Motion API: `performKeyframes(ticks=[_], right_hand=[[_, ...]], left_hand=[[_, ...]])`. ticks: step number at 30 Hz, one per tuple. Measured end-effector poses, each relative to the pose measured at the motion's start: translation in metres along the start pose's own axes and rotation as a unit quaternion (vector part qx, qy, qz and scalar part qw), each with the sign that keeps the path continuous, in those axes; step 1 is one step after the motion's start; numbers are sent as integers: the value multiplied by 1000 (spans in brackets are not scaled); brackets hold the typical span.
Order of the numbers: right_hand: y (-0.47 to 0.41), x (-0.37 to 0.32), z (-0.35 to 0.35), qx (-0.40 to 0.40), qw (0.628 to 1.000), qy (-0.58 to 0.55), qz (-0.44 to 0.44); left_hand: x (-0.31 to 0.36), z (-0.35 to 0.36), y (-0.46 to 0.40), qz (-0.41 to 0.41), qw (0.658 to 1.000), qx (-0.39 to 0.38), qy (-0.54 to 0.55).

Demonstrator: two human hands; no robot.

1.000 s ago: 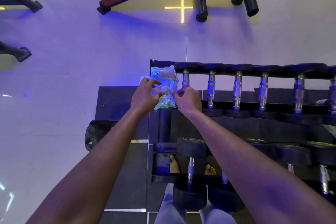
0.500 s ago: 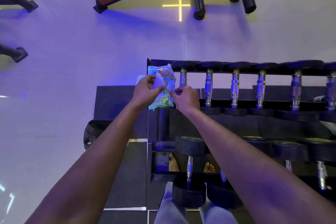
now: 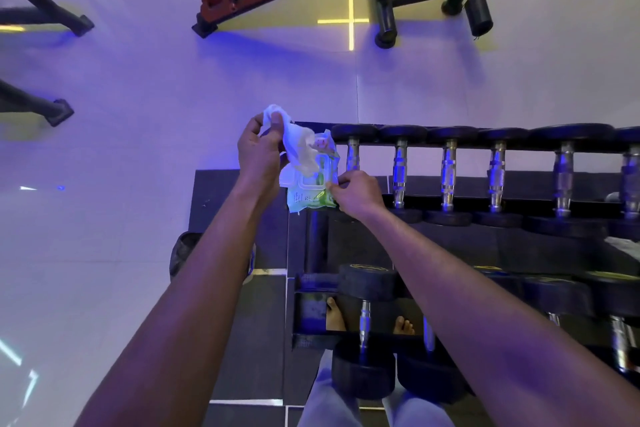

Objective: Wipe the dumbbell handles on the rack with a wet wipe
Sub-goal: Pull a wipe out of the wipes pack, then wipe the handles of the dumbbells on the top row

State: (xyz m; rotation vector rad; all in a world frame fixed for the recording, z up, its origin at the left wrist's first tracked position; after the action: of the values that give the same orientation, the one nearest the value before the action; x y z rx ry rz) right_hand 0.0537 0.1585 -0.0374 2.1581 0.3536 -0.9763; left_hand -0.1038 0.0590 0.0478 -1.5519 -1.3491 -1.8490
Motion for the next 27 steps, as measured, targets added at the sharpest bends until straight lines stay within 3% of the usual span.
performKeyframes(ticks=[4,6,9,12,19,22,27], right_hand=[[17,-19,-15,26,996,-85,-6],[37,-37,-27,28,978,-207,-17],[68,-53,-48,-78,924,-375,-11],[81,-45,-63,-110,927,-357,-28],[88,-16,-103,-50,924,-380,-12],[87,-9,-118,-22,933,-357,-30],[86,-7,-133,-39,927,-372,-22]], left_hand=[[23,3,14,29,997,-33,-63],[26,6,26,17,993,-72,-93],[25,11,45,-8,983,-140,-119],[19,16,58,-10,981,-156,-111],[-3,30,77,-70,986,-18,-148],[-23,34,80,-79,974,-25,-212],[-60,44,96,-65,964,-44,-253]])
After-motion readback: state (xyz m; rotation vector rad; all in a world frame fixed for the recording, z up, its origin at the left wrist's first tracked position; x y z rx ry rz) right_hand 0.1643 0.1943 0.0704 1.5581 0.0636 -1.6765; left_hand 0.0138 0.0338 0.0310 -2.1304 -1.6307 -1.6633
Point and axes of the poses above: each hand's wrist, its own y-axis away from the middle knuckle, its own z-axis out of the palm, x = y × z, the point moved 1 cm from there along -y, towards the middle knuckle, and after that the axes turned 15 degrees about -y, right-handed, at the moved point
